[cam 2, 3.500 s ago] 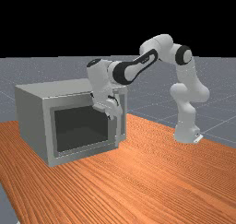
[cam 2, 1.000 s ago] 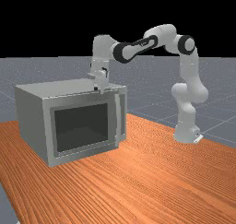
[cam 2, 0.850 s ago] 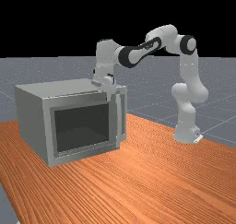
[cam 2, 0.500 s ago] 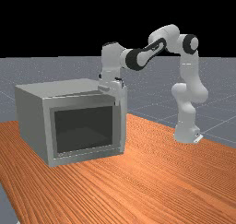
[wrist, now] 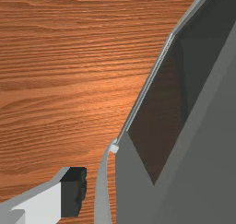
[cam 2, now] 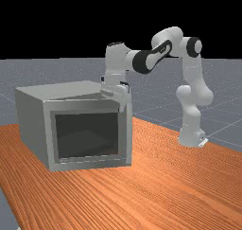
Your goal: Open the microwave
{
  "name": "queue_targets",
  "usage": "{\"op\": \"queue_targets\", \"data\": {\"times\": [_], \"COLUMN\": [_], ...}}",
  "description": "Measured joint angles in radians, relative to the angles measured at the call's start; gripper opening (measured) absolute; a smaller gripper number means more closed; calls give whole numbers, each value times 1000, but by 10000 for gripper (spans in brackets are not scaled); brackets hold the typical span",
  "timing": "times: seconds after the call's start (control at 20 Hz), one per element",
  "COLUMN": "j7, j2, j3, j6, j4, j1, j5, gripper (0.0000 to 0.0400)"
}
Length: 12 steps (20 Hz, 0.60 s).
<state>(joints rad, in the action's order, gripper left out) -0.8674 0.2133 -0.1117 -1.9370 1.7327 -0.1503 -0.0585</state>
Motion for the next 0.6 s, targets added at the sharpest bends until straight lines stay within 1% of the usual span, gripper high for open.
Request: {"op": "queue_targets", "data": {"times": [0.3, 0.35, 0.4, 0.45, 0.5, 0.55, 0.6], "j7": [-64, -72, -82, -92, -97, -102, -107], "j2": [114, 133, 159, 194, 230, 262, 301], "j3": [-19, -17, -15, -12, -8, -6, -1], "j6": [12, 17, 16, 17, 24, 31, 37], "j4": [-164, -191, -227, -279, -332, -379, -435], "j1": [49, 61, 72, 74, 74, 86, 101], "j5": [-86, -103, -113, -100, -94, -95, -103], "gripper": [400, 389, 369, 274, 220, 209, 216]}}
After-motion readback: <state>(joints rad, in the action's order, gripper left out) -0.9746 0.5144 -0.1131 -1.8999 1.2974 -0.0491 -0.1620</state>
